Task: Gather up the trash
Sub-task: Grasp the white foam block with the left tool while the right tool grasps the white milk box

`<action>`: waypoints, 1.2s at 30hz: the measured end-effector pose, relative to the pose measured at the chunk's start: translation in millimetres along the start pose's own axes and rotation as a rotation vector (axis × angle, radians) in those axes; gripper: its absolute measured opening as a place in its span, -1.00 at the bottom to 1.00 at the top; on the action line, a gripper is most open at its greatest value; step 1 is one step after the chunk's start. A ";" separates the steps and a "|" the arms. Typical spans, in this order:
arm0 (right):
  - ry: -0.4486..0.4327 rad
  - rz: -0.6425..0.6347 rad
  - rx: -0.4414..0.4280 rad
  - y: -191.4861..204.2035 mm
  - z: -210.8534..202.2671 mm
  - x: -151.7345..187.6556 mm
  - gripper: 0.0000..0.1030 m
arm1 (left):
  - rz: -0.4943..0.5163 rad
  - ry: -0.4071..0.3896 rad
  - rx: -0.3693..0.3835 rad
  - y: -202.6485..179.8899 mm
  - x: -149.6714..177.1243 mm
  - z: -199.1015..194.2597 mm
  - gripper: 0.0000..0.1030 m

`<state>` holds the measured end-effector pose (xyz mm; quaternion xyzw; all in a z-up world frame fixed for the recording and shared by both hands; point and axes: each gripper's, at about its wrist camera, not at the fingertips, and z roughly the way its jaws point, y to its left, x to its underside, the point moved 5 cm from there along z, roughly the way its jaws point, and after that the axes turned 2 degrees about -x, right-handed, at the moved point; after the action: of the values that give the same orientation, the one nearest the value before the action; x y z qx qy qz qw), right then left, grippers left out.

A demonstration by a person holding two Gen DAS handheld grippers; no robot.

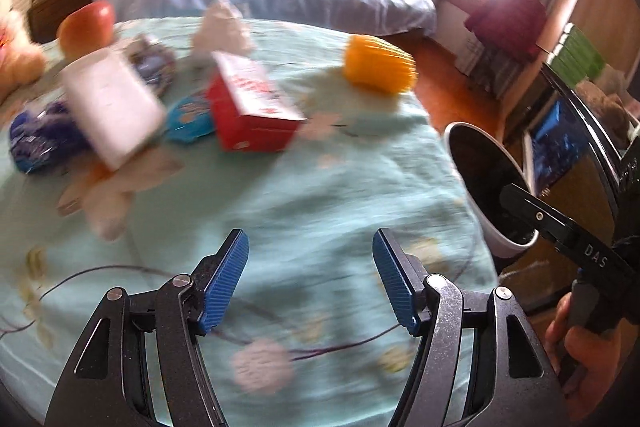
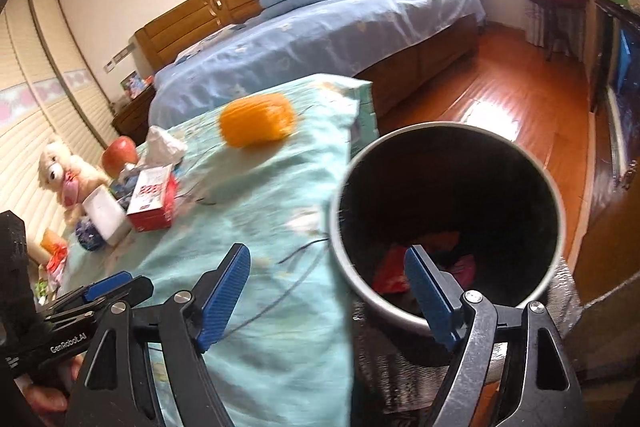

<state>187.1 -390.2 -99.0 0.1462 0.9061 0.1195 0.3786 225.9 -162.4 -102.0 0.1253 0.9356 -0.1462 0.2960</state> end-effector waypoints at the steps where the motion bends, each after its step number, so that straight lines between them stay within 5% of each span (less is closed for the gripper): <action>1: 0.006 -0.009 -0.008 6.0 2.5 1.4 0.58 | -0.011 0.000 -0.005 5.7 1.2 -1.1 0.28; 17: 0.080 -0.098 -0.115 74.4 34.8 13.9 0.68 | -0.180 -0.028 -0.084 91.6 9.1 -18.3 0.28; 36: 0.109 -0.155 -0.258 133.8 72.0 -2.0 0.60 | -0.223 -0.084 -0.105 133.4 -31.2 -16.7 0.28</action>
<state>263.7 -259.1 -103.2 0.0191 0.9109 0.2133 0.3527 284.8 -37.7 -97.1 -0.0015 0.9369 -0.1343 0.3228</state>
